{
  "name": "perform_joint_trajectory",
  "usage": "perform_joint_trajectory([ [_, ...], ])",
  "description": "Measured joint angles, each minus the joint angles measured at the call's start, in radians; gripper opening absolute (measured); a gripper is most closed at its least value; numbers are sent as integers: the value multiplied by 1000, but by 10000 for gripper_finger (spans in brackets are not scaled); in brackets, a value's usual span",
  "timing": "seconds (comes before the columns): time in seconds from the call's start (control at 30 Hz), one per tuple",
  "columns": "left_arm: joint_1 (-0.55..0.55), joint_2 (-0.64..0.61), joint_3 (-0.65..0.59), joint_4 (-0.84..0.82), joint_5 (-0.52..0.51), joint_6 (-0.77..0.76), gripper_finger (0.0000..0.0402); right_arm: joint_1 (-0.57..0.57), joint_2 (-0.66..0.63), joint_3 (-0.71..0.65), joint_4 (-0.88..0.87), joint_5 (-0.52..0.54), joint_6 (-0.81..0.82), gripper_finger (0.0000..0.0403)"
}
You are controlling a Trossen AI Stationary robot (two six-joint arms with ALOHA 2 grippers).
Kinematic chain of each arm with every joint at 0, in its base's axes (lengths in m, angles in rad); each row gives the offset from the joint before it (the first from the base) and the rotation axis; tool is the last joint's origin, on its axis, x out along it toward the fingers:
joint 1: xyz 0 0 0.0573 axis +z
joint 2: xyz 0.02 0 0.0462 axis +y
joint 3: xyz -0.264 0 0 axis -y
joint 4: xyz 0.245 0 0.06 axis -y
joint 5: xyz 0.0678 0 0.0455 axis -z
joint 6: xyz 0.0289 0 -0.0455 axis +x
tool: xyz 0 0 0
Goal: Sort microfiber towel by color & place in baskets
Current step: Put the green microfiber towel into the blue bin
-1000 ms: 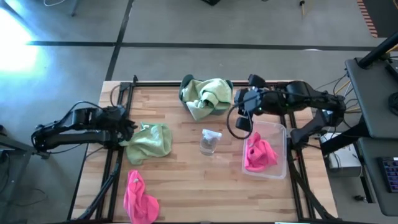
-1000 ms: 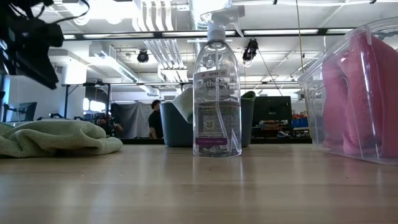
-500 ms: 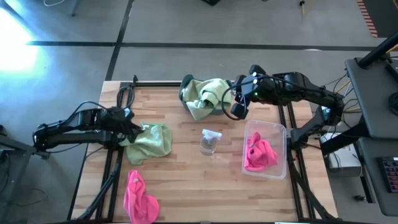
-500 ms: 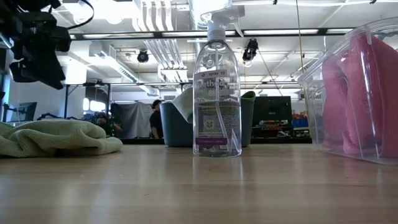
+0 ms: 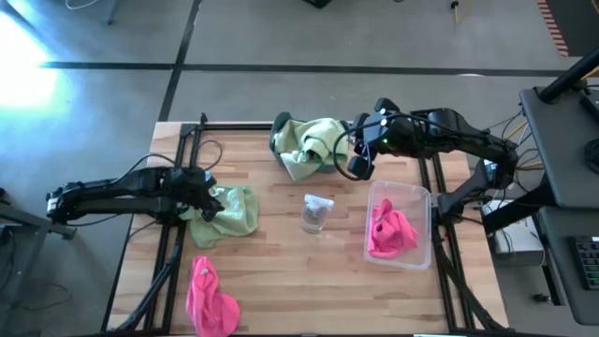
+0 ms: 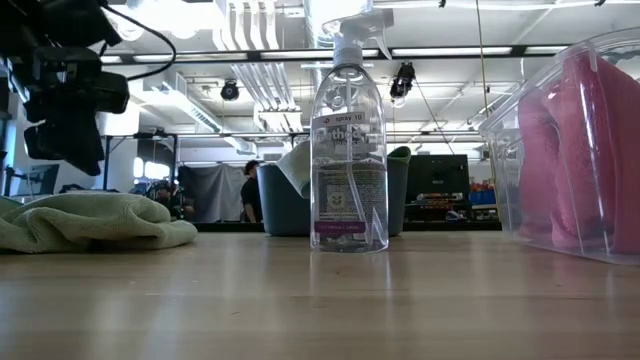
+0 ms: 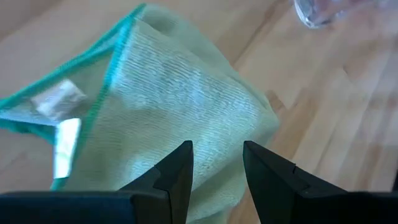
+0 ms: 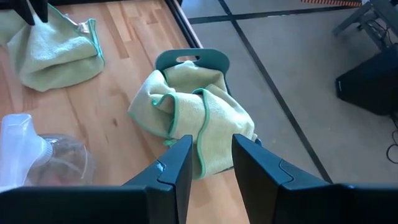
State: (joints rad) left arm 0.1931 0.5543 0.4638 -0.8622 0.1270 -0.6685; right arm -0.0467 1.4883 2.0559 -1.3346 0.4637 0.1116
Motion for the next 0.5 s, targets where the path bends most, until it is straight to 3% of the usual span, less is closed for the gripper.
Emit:
perform_joint_trajectory([
  [0.13, 0, 36, -11, 57, 50, -6, 126, 0, 0, 0, 0, 0, 0, 105],
  [0.5, 0, 189, -8, 78, 61, -6, 126, 0, 0, -1, -4, 0, 0, 108],
])
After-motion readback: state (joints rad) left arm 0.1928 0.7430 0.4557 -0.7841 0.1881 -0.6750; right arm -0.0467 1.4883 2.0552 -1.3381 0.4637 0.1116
